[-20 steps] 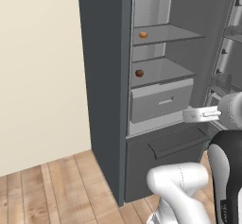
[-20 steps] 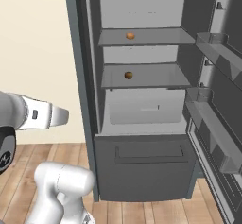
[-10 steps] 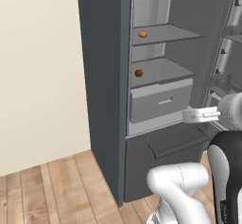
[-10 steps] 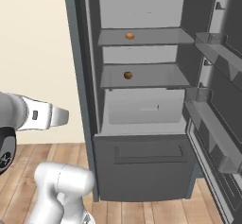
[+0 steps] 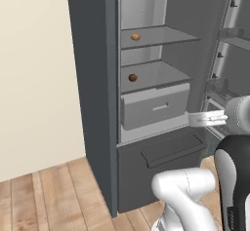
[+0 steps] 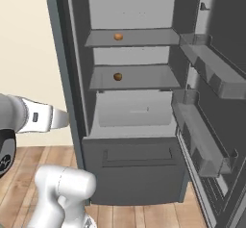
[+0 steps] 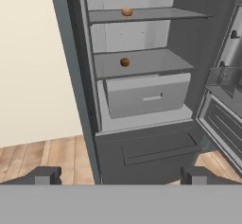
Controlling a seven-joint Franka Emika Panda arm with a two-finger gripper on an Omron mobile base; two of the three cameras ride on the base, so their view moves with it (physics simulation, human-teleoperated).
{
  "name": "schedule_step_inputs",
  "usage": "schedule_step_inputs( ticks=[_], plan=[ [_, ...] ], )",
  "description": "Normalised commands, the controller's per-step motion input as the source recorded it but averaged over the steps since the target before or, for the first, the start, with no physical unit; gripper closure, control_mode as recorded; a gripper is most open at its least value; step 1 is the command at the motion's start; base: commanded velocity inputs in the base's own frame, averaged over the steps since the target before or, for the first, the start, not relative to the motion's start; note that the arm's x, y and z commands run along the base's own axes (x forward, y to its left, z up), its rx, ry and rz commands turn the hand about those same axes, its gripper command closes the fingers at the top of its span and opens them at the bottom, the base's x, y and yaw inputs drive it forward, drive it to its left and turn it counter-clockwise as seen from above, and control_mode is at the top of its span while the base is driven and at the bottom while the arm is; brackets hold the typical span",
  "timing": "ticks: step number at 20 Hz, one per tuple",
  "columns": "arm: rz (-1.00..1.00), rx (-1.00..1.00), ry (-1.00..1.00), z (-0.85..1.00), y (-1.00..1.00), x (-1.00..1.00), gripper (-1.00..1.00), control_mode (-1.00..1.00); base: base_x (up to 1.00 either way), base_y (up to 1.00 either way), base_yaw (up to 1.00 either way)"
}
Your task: Retrieve the tangerine and apple from the fridge and place them into the bowl on the dining table.
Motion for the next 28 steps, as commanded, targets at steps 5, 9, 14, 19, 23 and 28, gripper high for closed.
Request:
schedule_step_inputs(
  ticks=[5,9,14,19,23,28],
  plan=[
    [0.0,0.0,0.0,0.0,0.0,0.0,-1.0,1.0,0.09,-0.44,0.0],
    [0.0,0.0,0.0,0.0,0.0,0.0,-1.0,1.0,0.19,-0.36,0.0],
    [0.0,0.0,0.0,0.0,0.0,0.0,-1.0,1.0,0.59,-0.13,0.01],
    [0.0,0.0,0.0,0.0,0.0,0.0,-1.0,1.0,0.77,-0.18,0.02],
    [0.0,0.0,0.0,0.0,0.0,0.0,-1.0,1.0,0.5,-0.53,0.0],
    [0.0,0.0,0.0,0.0,0.0,0.0,-1.0,1.0,0.56,-0.42,0.0]
  ],
)
